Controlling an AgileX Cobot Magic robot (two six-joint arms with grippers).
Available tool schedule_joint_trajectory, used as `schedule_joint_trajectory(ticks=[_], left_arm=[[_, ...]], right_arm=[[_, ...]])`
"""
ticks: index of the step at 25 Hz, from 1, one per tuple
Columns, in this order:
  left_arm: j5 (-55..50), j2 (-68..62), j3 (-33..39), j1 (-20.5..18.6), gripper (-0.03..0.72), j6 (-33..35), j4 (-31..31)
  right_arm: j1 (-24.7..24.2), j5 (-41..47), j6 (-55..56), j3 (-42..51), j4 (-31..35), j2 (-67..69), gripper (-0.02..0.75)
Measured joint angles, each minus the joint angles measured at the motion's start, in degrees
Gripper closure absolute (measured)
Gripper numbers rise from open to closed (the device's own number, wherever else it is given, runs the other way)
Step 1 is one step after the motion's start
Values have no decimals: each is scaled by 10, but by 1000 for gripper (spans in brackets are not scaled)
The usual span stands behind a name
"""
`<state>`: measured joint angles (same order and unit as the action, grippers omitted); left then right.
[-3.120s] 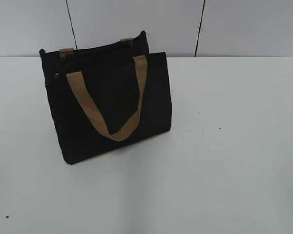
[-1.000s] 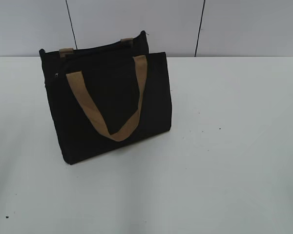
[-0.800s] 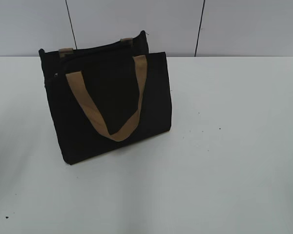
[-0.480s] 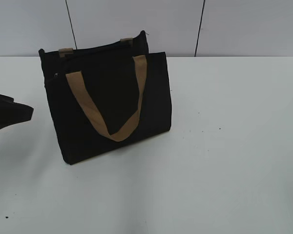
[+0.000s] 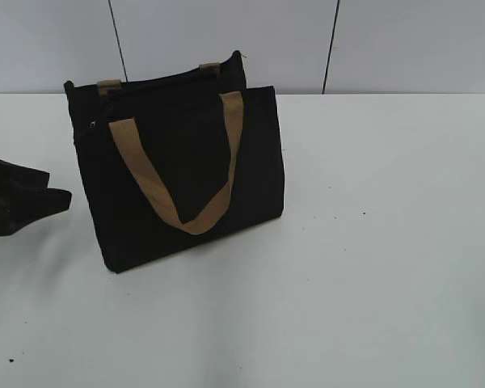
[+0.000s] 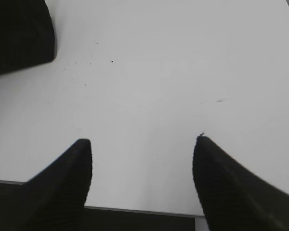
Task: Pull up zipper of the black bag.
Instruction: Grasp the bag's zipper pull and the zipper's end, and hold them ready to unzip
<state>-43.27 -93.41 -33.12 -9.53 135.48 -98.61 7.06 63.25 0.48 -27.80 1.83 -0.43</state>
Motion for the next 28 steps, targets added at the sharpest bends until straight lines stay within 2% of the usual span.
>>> schedule_joint_trajectory(ticks=[3, 8, 22, 28], left_arm=[[-38, -39, -1, 0, 201, 75, -4], [-95, -87, -14, 0, 206, 145, -5], [-117, -155, -89, 2, 218, 158, -7], [-104, -168, -112, 42, 219, 158, -7]], right_arm=[[0, 0, 0, 0, 0, 0, 238], [0, 0, 0, 0, 0, 0, 238], [0, 0, 0, 0, 0, 0, 238], [0, 0, 0, 0, 0, 0, 238]])
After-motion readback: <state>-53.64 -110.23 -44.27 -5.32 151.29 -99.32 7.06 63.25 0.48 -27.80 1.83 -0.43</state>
